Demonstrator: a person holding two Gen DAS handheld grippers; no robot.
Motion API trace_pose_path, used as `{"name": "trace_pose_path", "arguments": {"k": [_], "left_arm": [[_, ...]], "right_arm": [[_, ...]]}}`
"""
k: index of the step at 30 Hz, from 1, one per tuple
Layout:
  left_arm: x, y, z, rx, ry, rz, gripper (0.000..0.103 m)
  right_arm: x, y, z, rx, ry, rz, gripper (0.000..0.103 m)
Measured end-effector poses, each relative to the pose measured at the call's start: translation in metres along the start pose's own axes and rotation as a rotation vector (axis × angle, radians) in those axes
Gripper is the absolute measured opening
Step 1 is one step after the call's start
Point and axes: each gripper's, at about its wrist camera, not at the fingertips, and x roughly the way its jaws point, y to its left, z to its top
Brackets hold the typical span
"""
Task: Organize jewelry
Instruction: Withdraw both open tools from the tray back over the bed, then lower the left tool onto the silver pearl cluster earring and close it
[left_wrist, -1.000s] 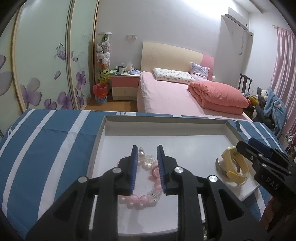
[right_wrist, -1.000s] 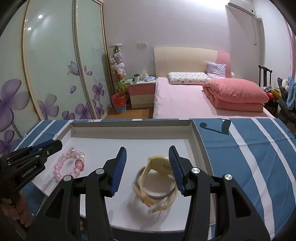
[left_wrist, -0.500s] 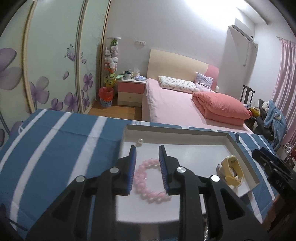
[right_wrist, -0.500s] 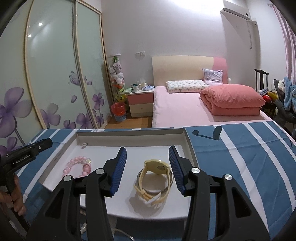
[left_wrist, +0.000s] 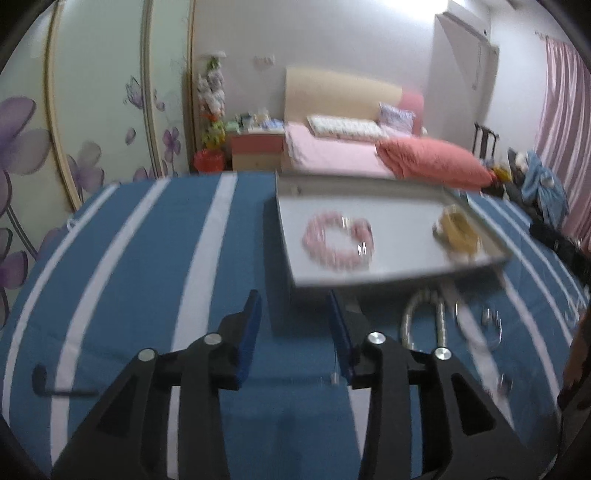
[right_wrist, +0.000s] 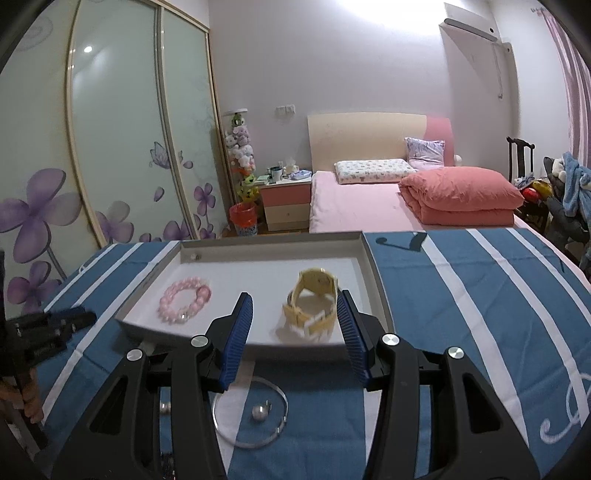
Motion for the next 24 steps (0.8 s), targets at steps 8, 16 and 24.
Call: {"name": "trace_pose_path", "arguments": {"k": [8, 16, 24], "left_arm": [[0.019, -0.033, -0.019, 0.084, 0.084, -0.027, 0.049], [0.047, -0.058, -0.014, 0.129, 0.154, 0.005, 0.041], [0.055, -0.062, -0.011, 0.136, 0.162, 0.016, 0.019]], "right_arm": [[-0.004, -0.005, -0.009, 0.034, 0.01, -0.002, 0.049], [-0.012, -0.018, -0.018, 0.056, 0.017, 0.002, 0.049], [-0.011, -0.019, -0.022, 0.058, 0.028, 0.01, 0.049]]}}
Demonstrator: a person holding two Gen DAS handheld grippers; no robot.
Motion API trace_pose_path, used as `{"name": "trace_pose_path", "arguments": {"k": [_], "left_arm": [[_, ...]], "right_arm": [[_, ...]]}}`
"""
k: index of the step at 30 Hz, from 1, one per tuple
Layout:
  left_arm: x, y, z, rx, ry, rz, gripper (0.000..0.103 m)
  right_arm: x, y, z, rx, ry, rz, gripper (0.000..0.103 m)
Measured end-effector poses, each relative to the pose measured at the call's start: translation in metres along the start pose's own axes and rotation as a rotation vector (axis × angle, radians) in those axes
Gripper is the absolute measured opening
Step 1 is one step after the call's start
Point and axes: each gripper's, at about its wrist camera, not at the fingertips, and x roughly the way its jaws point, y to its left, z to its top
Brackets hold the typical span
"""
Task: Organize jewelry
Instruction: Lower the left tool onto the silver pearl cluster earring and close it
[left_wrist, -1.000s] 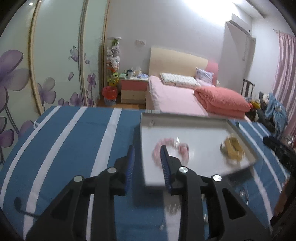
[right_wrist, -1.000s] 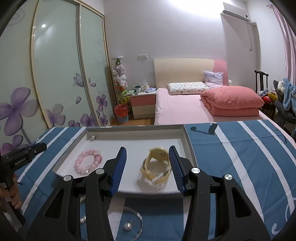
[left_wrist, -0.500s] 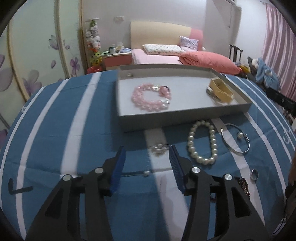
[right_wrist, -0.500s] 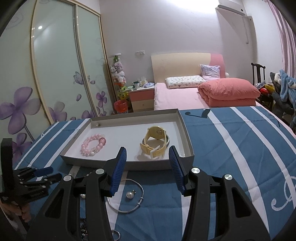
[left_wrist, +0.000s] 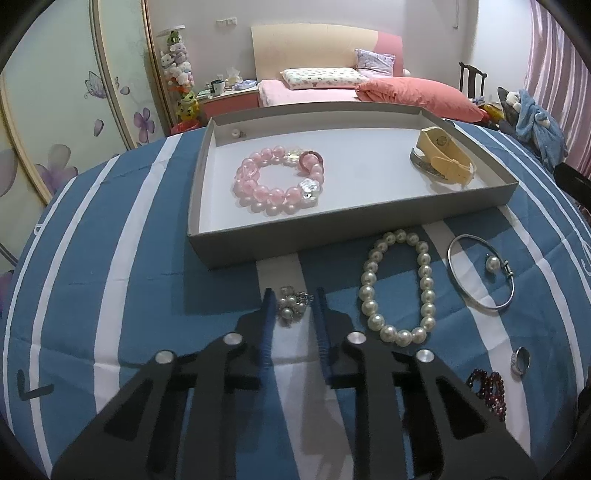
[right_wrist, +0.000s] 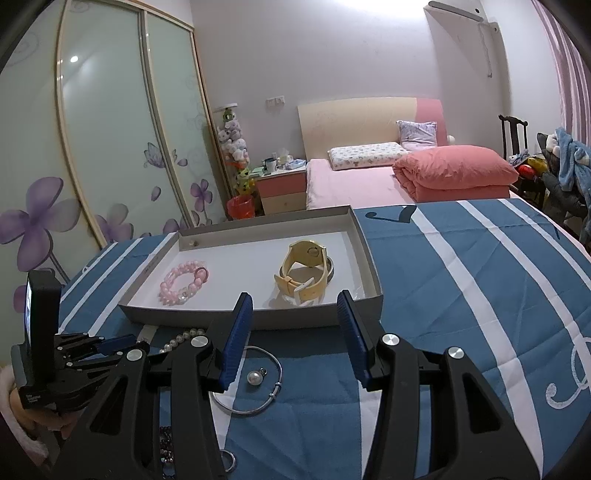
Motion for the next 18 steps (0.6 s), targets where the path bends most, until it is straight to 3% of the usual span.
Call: {"name": "trace_pose_path", "arguments": {"k": [2, 7, 18], "left_arm": [[0.0, 0.001, 0.0, -0.002, 0.0, 0.003, 0.007], [0.001, 0.007, -0.001, -0.018, 0.001, 0.009, 0.007], [-0.02, 0.06, -0.013, -0.14, -0.043, 0.032, 0.007]], "right_arm": [[-0.001, 0.0, 0.0, -0.001, 0.003, 0.002, 0.049], [-0.001, 0.0, -0.003, -0.004, 0.019, 0.007, 0.049], [0.013, 0.016, -0.017, -0.078, 0.133, 0.063, 0.049]]}}
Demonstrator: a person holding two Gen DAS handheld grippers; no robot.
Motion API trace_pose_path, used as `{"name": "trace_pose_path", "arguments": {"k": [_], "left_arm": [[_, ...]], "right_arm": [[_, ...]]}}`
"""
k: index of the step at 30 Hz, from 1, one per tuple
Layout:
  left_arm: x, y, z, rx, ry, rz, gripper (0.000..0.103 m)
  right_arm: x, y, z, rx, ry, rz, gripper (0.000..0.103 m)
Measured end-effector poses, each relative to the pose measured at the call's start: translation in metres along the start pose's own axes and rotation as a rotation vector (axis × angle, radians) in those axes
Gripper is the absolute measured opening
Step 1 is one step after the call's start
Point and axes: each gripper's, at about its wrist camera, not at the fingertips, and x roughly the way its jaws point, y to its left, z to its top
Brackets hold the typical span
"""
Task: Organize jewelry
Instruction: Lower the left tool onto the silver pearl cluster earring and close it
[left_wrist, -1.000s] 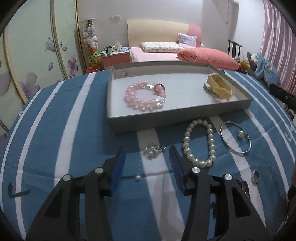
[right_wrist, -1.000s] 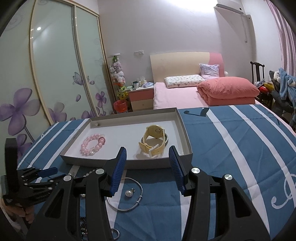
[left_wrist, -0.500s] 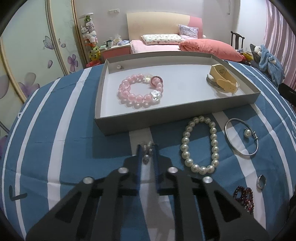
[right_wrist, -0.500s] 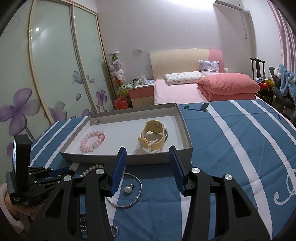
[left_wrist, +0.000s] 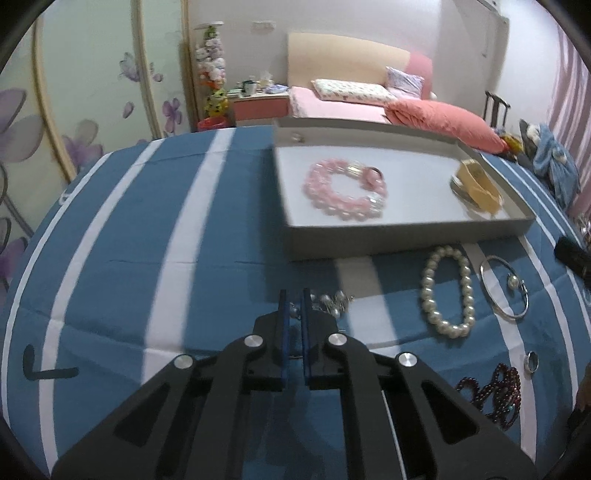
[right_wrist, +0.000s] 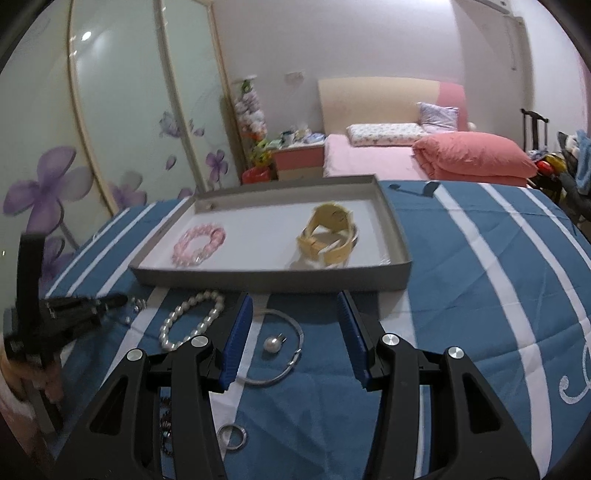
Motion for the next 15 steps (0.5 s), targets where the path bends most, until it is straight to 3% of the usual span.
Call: {"name": "trace_pose_path", "arguments": {"k": [8, 15], "left_arm": [[-0.004, 0.022, -0.002, -0.058, -0.012, 0.016, 0.007], [-0.004, 0.003, -0.007, 0.029, -0.006, -0.035, 0.009]], "right_arm": [[0.015, 0.019, -0.008, -0.085, 0.091, 0.009, 0.047], [0.018, 0.017, -0.01, -0.076, 0.111, 0.014, 0.047]]}}
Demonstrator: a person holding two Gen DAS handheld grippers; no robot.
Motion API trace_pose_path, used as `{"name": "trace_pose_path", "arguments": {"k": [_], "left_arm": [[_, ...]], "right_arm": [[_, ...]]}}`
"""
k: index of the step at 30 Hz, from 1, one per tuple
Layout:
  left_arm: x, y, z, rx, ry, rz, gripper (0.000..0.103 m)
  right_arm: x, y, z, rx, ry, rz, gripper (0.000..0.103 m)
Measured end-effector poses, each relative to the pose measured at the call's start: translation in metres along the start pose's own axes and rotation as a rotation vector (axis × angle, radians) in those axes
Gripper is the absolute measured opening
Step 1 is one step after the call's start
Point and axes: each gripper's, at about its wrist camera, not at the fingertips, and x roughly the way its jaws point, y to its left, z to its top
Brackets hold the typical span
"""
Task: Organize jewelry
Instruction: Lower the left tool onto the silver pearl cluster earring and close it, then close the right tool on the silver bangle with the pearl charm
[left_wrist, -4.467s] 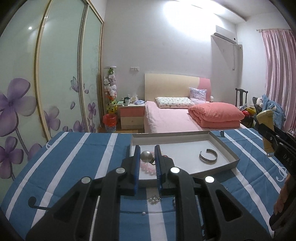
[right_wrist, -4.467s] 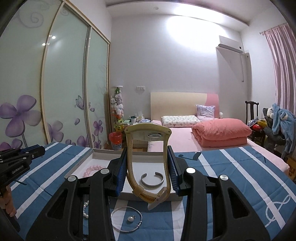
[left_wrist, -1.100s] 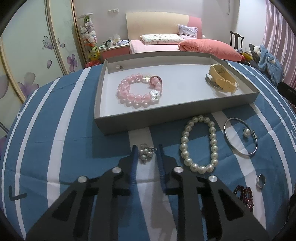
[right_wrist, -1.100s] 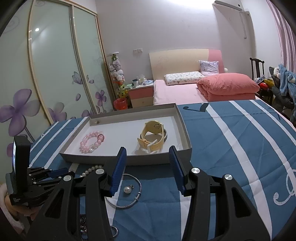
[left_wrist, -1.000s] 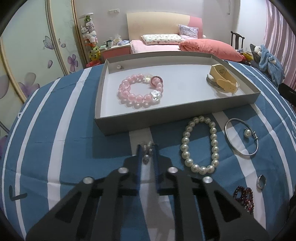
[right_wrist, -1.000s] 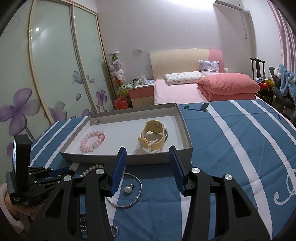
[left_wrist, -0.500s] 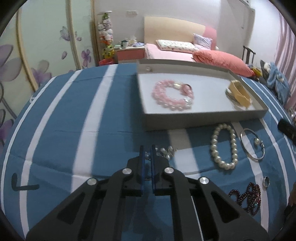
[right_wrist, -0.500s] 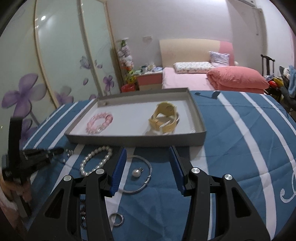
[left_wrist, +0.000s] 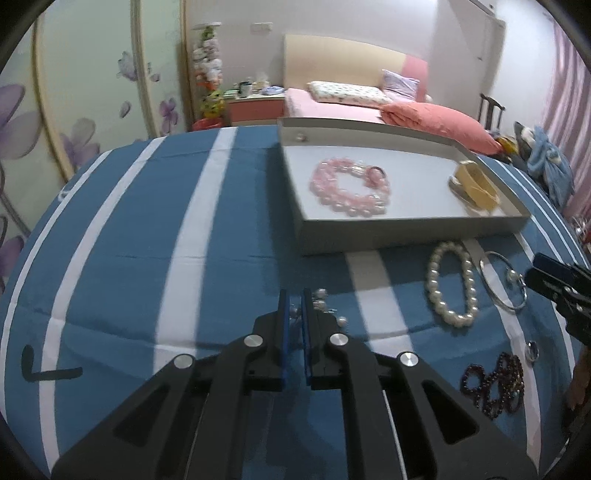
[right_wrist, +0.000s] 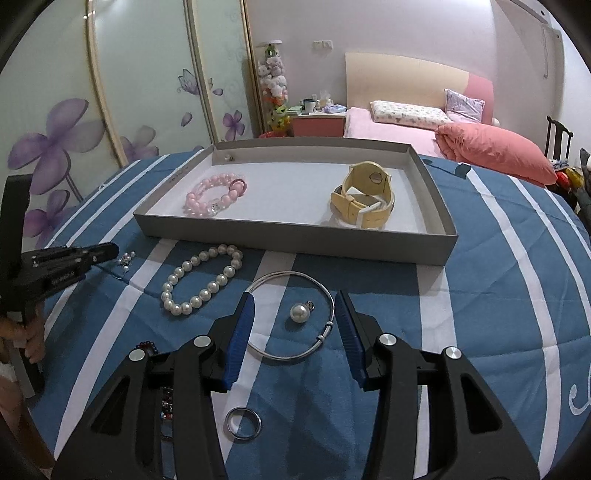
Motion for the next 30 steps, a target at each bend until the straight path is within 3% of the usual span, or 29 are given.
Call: {"name": "trace_pose_path", "arguments": {"k": [2, 4, 7, 10, 15, 23, 30], "left_arm": [[0.001, -0.005, 0.001, 0.02, -0.001, -0.003, 0.026], [0.002, -0.008, 0.002, 0.033, -0.001, -0.003, 0.036], [0.004, -0.013, 0.002, 0.055, 0.004, -0.005, 0.039], [0.013, -0.019, 0.004, 0.077, 0.049, -0.004, 0.037], [0.015, -0.022, 0.003, 0.092, 0.054, 0.009, 0.012], [0.014, -0.009, 0.002, 0.06, 0.051, 0.044, 0.01], [0.011, 0.009, 0.002, 0.008, 0.052, 0.061, 0.01]], "right_arm": [[-0.001, -0.001, 0.0, 0.003, 0.0, 0.002, 0.047], [0.0, -0.001, 0.001, 0.005, -0.001, 0.003, 0.047], [0.001, -0.003, 0.001, 0.014, 0.0, 0.006, 0.047], [0.001, -0.005, 0.001, 0.023, 0.001, 0.009, 0.047], [0.001, -0.006, 0.001, 0.03, -0.001, 0.01, 0.047], [0.003, -0.006, 0.001, 0.019, 0.013, 0.005, 0.047], [0.015, 0.004, 0.0, -0.034, 0.071, -0.01, 0.035]]}}
